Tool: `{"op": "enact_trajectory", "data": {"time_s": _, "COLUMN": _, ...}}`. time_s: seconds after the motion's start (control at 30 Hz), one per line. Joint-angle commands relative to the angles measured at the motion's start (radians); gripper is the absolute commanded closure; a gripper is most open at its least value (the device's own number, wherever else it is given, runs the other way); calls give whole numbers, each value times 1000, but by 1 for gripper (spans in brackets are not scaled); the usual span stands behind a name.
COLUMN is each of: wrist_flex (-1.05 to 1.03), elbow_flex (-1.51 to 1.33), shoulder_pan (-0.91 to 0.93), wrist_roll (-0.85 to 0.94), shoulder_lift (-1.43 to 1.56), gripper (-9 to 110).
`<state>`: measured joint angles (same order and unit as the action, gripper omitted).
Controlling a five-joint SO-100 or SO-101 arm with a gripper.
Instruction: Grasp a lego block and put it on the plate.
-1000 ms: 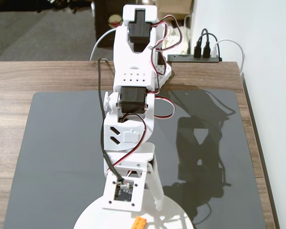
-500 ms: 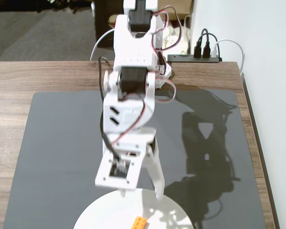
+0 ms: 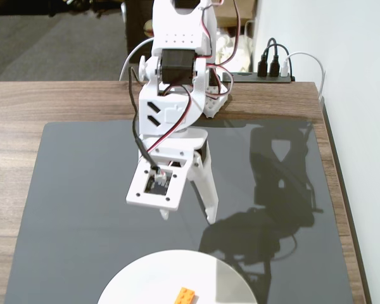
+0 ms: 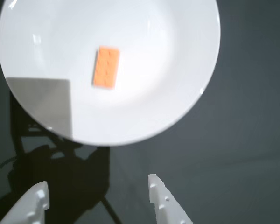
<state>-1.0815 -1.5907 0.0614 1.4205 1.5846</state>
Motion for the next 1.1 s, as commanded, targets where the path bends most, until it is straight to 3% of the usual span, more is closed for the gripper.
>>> {"op": "enact_trajectory", "data": {"time_s": 0.0, "wrist_flex": 35, "elbow_flex": -94, "shoulder_pan": -12, "wrist_roll": -20, "shoulder_lift": 104, "gripper": 74}}
{"op": "enact_trajectory", "data": {"time_s": 0.5, "wrist_flex": 143, "elbow_flex": -512, "shoulder_pan": -49, "wrist_roll": -132, "shoulder_lift": 371, "gripper": 74}}
{"op": "enact_trajectory", "data": {"time_s": 0.63, "wrist_flex": 150, "elbow_flex": -574, "shoulder_pan": -21, "wrist_roll": -163, "shoulder_lift": 419, "gripper": 81}}
{"op": "enact_trajectory", "data": {"time_s": 0.77, "wrist_flex": 167, "elbow_flex": -647, "shoulder_pan": 5, "wrist_roll": -206, "shoulder_lift": 480, "gripper": 101}}
{"op": "enact_trajectory", "data": {"time_s": 1.07, "wrist_flex": 198, "elbow_flex": -862, "shoulder_pan": -130, "wrist_roll": -301, "shoulder_lift": 663, "gripper": 101}}
